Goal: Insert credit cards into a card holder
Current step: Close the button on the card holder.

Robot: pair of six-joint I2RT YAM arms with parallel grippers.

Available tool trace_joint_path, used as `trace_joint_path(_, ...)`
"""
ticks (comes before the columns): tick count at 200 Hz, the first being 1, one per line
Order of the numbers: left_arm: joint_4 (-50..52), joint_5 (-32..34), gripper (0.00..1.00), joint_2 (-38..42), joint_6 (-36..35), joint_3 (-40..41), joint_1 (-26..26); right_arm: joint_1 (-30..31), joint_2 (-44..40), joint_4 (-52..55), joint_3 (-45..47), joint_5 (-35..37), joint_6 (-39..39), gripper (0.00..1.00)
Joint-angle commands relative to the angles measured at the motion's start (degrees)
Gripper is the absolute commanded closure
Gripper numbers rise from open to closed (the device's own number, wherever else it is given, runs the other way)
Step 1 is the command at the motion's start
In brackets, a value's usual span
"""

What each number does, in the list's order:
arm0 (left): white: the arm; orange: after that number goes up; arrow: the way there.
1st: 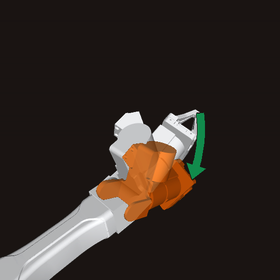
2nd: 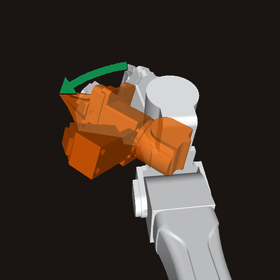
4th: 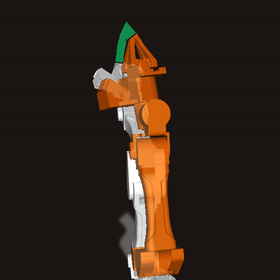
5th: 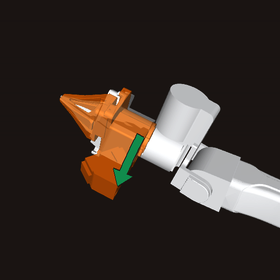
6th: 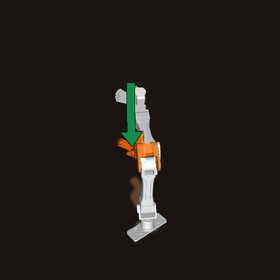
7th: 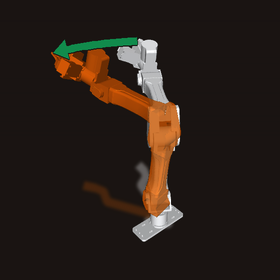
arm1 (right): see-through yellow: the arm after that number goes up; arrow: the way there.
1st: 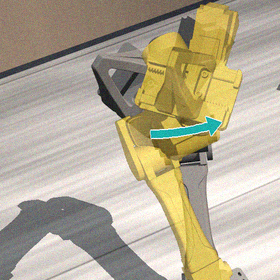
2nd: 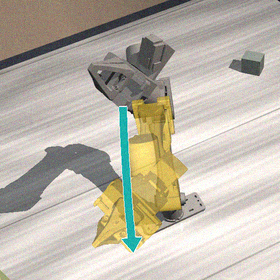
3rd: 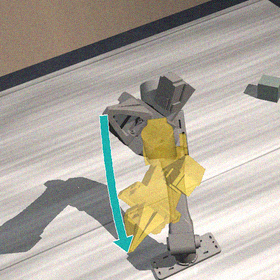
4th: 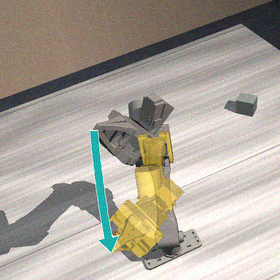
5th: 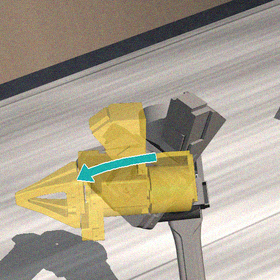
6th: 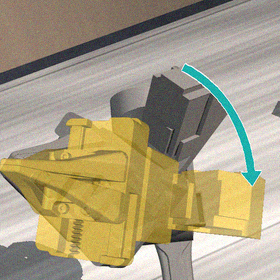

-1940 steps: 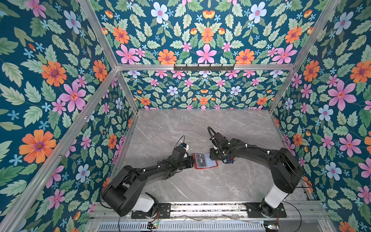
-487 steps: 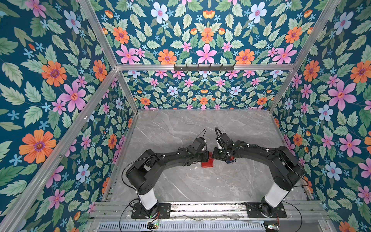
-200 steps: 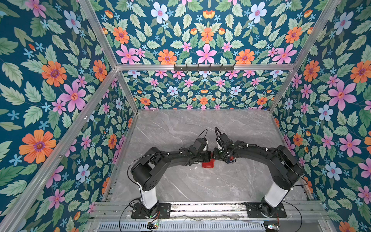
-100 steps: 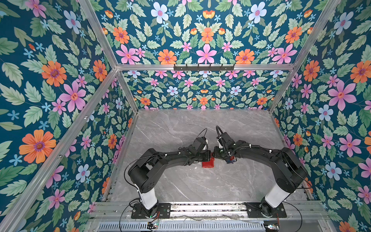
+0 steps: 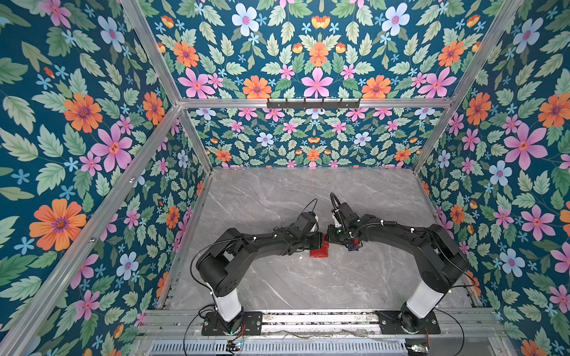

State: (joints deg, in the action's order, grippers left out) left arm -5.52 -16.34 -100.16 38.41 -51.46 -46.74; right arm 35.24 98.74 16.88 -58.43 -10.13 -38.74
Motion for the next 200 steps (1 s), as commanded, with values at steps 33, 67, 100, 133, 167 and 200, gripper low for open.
trace_joint_path(33, 0.86, 0.59, 1.0, -0.43, -0.17, 0.05, 0.07, 0.11, 0.96, 1.05, -0.71, -1.43, 0.75, 0.65)
trace_joint_path(67, 1.43, 0.96, 1.0, -0.74, -0.08, 0.09, 0.07, 0.14, 1.17, 1.2, -0.9, -1.73, 0.95, 0.65)
trace_joint_path(100, 1.91, 0.87, 1.0, -1.43, -0.04, 0.05, 0.06, 0.17, 0.37, 1.22, -0.61, -1.26, 0.95, 0.67)
trace_joint_path(133, 2.0, 1.05, 1.0, -1.19, 0.03, 0.39, 0.07, 0.18, -1.57, 0.33, 0.39, -0.81, 0.77, 0.71)
trace_joint_path(167, 2.18, 1.3, 1.0, -0.83, 0.02, 0.31, 0.07, 0.13, -1.46, 0.17, 0.24, -2.07, 0.95, 0.74)
trace_joint_path(200, 2.31, 1.65, 1.0, -0.4, -0.07, 0.44, 0.07, 0.11, -0.76, 0.08, -0.01, -2.78, 1.04, 0.75)
